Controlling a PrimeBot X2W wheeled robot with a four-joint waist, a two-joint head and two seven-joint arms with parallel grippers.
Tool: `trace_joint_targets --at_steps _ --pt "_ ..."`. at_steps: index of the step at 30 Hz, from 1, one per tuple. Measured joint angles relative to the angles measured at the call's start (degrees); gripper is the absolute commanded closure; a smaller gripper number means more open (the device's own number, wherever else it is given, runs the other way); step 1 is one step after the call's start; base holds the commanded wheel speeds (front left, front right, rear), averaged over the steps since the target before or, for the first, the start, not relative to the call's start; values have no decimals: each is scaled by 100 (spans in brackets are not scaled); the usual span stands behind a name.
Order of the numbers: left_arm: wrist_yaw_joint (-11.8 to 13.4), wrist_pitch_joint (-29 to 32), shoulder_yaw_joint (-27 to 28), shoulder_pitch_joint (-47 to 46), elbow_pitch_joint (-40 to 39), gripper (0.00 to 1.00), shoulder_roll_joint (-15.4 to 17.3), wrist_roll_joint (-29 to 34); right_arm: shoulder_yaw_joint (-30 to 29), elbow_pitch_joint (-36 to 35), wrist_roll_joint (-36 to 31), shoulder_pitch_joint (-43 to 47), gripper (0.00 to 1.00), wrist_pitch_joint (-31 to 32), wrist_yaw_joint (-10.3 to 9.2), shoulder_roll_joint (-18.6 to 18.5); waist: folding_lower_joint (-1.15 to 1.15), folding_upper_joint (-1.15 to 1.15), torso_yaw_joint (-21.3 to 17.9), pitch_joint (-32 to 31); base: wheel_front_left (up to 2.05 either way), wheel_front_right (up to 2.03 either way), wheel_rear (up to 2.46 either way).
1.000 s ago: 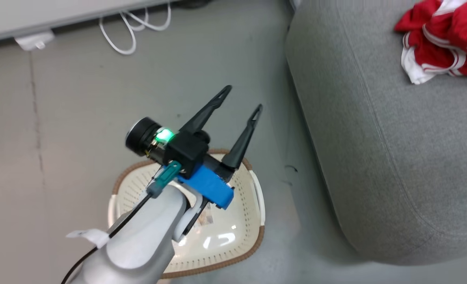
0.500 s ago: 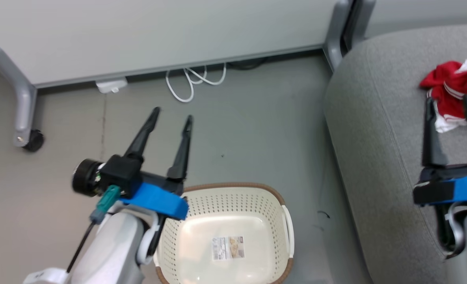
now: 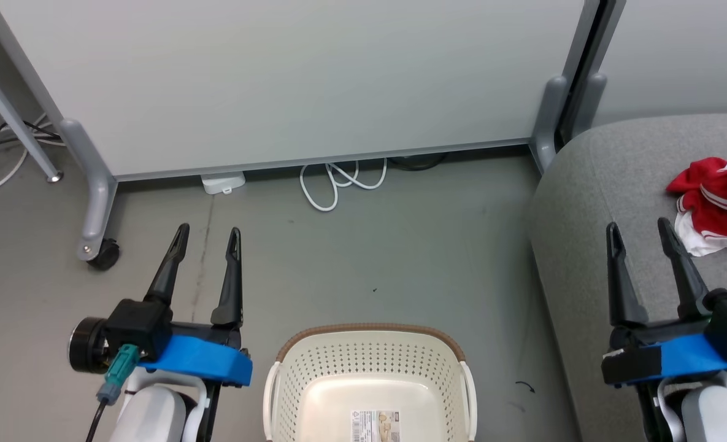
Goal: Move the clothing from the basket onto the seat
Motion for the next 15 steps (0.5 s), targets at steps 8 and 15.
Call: trace_joint_targets --at_steps 8,15 --pt "-81 0 355 615 -174 0 -99 153 -110 -94 -9 567 0 0 0 141 0 0 51 -282 0 0 0" --pt "-131 0 560 976 -248 0 -201 213 -172 -105 -13 816 0 0 0 223 0 0 105 -372 0 0 0"
